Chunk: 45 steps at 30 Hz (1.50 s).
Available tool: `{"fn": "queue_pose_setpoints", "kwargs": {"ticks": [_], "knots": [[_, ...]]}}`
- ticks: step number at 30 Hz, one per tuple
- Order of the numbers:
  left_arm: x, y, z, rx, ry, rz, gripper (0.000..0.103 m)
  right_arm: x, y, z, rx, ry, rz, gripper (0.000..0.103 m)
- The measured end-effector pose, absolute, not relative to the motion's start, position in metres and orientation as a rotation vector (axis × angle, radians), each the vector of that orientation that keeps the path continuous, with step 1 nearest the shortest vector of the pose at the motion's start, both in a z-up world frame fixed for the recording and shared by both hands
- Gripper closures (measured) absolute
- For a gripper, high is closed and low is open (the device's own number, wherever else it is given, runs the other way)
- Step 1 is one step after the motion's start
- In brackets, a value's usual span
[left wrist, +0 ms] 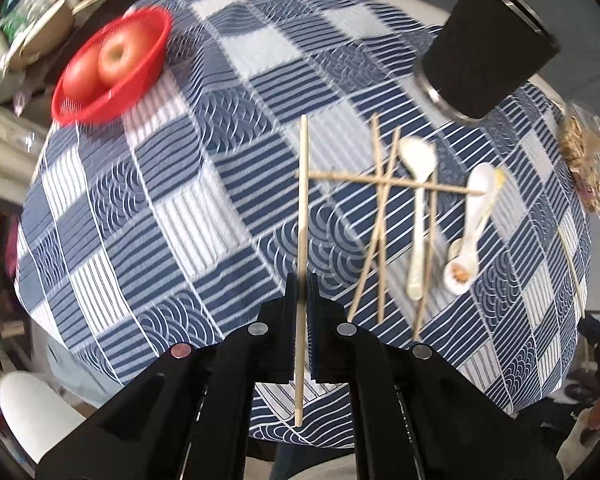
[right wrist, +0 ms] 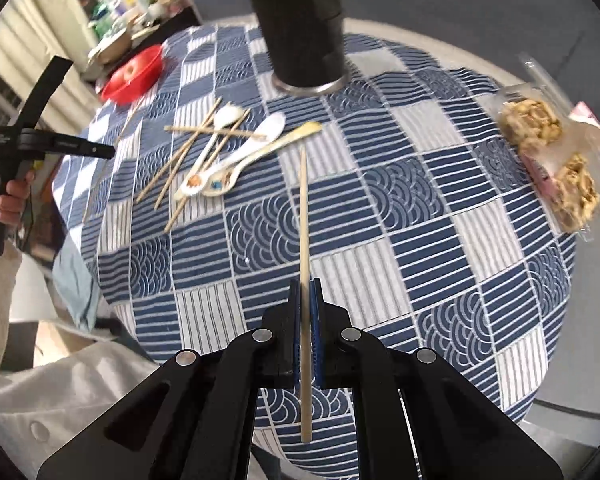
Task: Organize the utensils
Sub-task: 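Lift both chopsticks over the black cup and open both tools to drop them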
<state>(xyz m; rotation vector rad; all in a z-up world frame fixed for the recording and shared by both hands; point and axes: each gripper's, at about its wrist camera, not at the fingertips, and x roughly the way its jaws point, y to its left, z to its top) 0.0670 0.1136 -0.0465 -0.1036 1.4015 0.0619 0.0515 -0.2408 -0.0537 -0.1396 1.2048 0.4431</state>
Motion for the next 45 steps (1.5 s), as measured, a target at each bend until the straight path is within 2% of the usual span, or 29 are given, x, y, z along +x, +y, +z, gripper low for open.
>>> {"fn": "queue_pose_setpoints", "kwargs": {"ticks": [5,13,24,35,45], "knots": [[0.106,0.108,-0.022,-0.085,1.331,-0.059,0.098,0.064,-0.243,-0.041,-0.133,1.175,0.343,0.098],[0.168,0.1,-0.021,-0.04,1.251,-0.25,0.098,0.092,-0.227,-0.006,0.01,1.165,0.222,0.098],[0.236,0.11,0.009,-0.076,1.074,-0.536,0.098,0.131,-0.16,0.049,-0.038,1.149,0.104,0.098],[0.281,0.073,0.053,-0.076,0.905,-0.713,0.098,0.187,-0.103,0.091,-0.356,1.184,0.163,0.098],[0.326,0.039,0.069,-0.127,0.778,-0.72,0.098,0.231,-0.11,0.088,-0.556,1.287,0.258,0.098]]}}
